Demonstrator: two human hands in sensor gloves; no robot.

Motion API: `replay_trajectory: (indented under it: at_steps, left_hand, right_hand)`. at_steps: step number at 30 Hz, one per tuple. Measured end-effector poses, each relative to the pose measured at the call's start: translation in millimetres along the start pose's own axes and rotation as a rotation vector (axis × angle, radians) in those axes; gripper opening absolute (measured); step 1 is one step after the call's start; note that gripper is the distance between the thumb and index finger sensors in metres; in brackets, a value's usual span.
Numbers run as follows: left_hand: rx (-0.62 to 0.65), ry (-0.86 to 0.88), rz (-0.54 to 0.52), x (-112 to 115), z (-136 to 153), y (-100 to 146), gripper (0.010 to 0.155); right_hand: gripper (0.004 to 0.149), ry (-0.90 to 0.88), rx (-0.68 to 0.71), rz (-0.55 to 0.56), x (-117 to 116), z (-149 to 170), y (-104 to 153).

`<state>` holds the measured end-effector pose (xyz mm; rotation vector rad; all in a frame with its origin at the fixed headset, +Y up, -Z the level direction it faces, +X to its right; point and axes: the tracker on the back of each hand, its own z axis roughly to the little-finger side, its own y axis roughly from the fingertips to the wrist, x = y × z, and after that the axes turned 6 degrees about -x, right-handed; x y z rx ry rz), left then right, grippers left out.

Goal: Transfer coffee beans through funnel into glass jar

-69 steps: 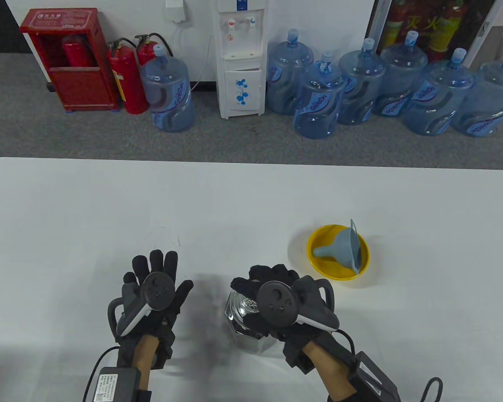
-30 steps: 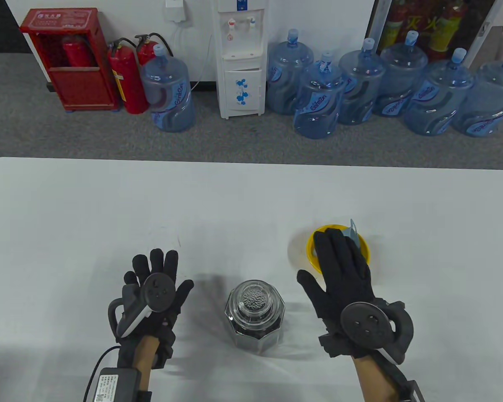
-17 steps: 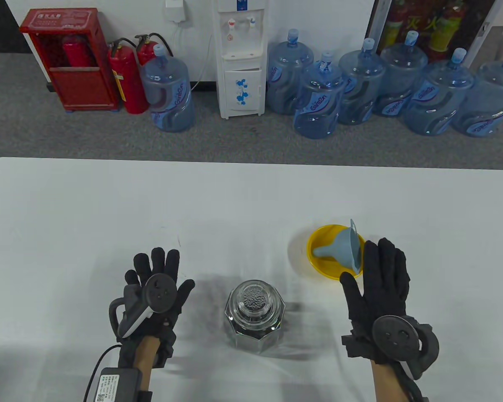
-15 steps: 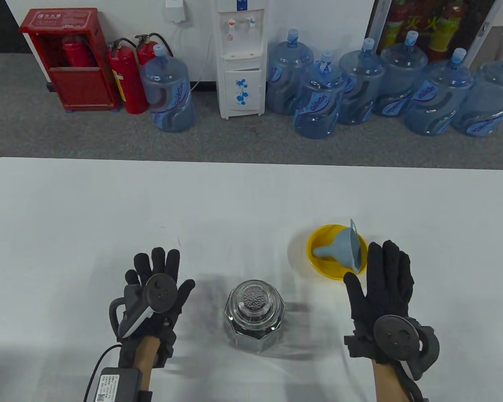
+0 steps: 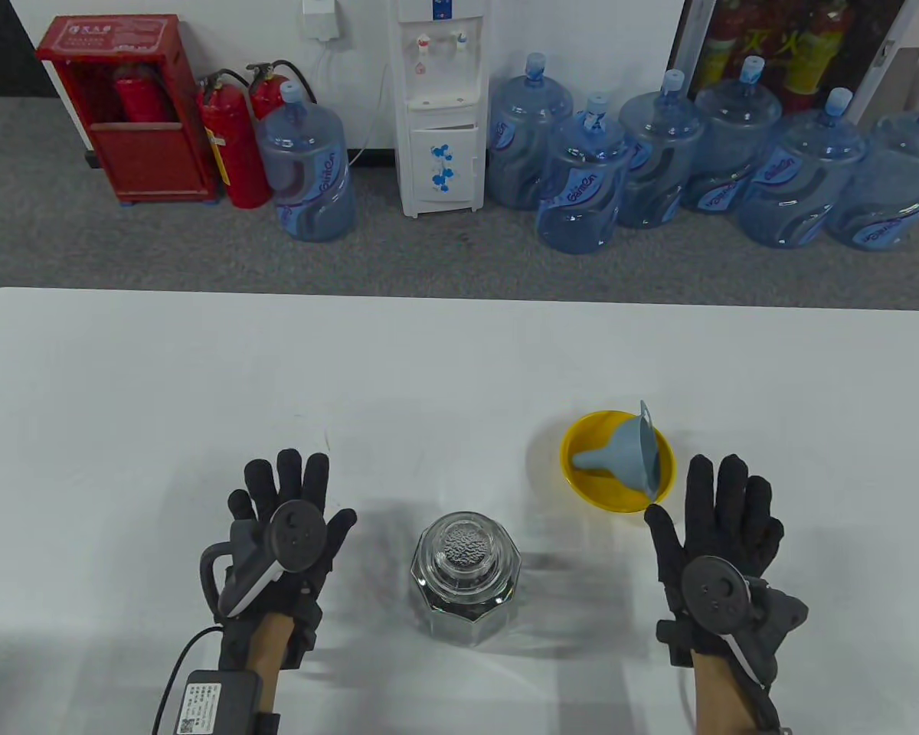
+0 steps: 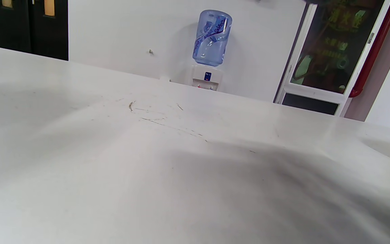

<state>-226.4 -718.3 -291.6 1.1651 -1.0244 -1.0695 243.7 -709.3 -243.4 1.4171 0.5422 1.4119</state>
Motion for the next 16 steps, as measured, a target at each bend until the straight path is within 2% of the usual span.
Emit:
replay_trajectory:
  at_steps: [16]
  left_hand:
    - [-0.005,-0.007,-0.01,-1.1,0.0,0.7,0.073]
  right_hand:
    - [0.075,0.002,-0.042,-0.059,-8.9,5.0,0.6]
